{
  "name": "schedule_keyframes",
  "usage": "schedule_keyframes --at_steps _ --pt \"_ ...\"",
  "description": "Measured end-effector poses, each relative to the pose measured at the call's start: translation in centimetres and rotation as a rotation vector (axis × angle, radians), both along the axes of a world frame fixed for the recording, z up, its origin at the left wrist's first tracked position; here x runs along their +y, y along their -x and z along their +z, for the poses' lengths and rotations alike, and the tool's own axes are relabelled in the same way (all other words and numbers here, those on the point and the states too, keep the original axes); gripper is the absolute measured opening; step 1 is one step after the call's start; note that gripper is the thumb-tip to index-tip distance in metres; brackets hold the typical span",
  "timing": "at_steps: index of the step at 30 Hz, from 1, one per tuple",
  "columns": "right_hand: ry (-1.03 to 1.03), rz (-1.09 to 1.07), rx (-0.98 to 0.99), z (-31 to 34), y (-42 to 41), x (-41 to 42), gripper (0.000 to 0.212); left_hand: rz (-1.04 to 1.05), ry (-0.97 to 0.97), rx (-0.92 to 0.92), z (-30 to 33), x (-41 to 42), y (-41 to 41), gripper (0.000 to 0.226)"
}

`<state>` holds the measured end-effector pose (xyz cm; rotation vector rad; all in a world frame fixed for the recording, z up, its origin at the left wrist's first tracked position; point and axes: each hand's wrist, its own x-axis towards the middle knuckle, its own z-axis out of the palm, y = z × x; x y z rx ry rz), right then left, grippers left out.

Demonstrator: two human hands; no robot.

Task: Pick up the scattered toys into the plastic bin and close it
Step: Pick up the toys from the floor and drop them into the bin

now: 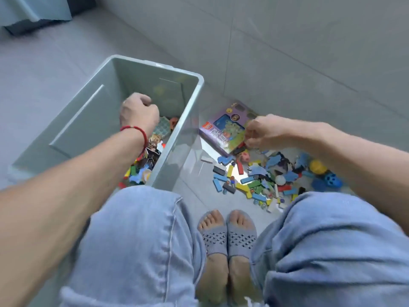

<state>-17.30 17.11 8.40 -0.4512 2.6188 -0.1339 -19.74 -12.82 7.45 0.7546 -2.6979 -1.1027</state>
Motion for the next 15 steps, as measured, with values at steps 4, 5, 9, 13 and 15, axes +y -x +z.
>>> schedule_keyframes --at_steps 4,5,9,13,15 --pt "-0.046 -0.046 -0.081 -13.3 1.5 -0.1 0.014 -0.429 -0.017 0.124 -5.7 7.2 -2.9 0.024" --pt "-0.052 -0.066 -0.076 -16.0 1.6 -0.2 0.019 -0.488 -0.024 0.045 -8.5 8.6 -3.0 0.024" --pt "-0.005 -0.061 -0.028 -23.7 2.2 -1.2 0.04 -0.614 0.102 -0.293 -19.9 11.3 -2.4 0.032" --pt "0.066 0.046 0.071 -27.8 3.2 -2.3 0.052 -0.637 0.29 -0.427 -26.0 11.4 -0.4 0.055" --pt "0.061 0.067 0.153 -29.3 3.3 -2.7 0.055 -0.687 0.307 -0.364 -27.8 11.0 0.6 0.063"
